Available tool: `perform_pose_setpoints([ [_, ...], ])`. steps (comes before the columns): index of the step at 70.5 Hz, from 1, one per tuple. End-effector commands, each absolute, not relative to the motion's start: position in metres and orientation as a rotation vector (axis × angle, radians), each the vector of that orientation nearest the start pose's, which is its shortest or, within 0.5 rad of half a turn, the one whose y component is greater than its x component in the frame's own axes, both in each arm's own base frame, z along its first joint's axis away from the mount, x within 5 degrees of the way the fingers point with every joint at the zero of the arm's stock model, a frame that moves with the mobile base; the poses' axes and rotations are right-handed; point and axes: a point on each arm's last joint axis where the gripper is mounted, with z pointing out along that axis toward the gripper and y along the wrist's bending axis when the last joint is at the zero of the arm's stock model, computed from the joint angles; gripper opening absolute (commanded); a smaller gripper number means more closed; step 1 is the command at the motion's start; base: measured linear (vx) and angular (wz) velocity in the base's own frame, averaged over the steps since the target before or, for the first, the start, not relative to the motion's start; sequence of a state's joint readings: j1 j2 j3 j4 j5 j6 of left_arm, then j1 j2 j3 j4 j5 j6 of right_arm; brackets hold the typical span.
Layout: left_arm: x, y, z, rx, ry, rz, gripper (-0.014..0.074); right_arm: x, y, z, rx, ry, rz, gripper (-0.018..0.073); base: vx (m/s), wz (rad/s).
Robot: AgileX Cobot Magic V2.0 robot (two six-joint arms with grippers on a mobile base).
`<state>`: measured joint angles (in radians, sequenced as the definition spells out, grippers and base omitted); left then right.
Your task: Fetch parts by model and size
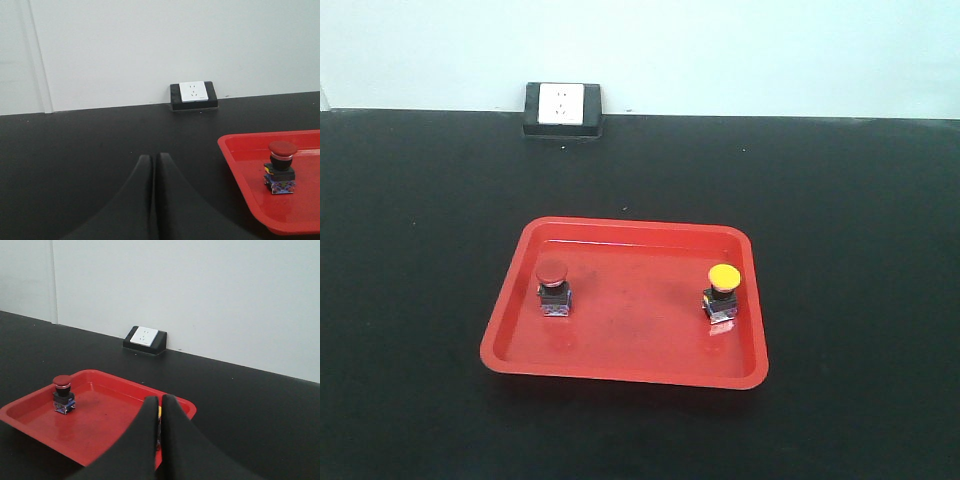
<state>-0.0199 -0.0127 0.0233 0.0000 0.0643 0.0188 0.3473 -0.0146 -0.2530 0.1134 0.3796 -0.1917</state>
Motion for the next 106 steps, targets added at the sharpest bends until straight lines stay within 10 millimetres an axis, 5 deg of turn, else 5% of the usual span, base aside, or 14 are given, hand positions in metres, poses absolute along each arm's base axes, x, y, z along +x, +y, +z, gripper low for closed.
perform_pose_setpoints([
  [1,0.055,-0.001,0.211,0.020,1.470,-0.006,-0.0007,0.031,0.015,0.277,-0.349,1.472,0.234,-0.0010,0.00,0.00],
  [22,0.055,-0.001,0.211,0.020,1.470,-0.006,-0.0007,0.031,0.014,0.277,-0.350,1.472,0.229,-0.0010,0.00,0.00],
  [35,0.055,-0.001,0.211,0.020,1.470,-0.006,-0.0007,0.034,0.009,0.277,-0.298,1.475,0.066,-0.0010,0.00,0.00],
  [69,0.055,-0.001,0.211,0.020,1.470,-0.006,-0.0007,0.054,-0.001,0.214,-0.017,1.500,-0.030,-0.0010,0.00,0.00],
  [106,0.055,-0.001,0.211,0.020,1.470,-0.006,-0.0007,0.056,0.000,0.205,-0.030,1.472,-0.036,-0.0010,0.00,0.00],
])
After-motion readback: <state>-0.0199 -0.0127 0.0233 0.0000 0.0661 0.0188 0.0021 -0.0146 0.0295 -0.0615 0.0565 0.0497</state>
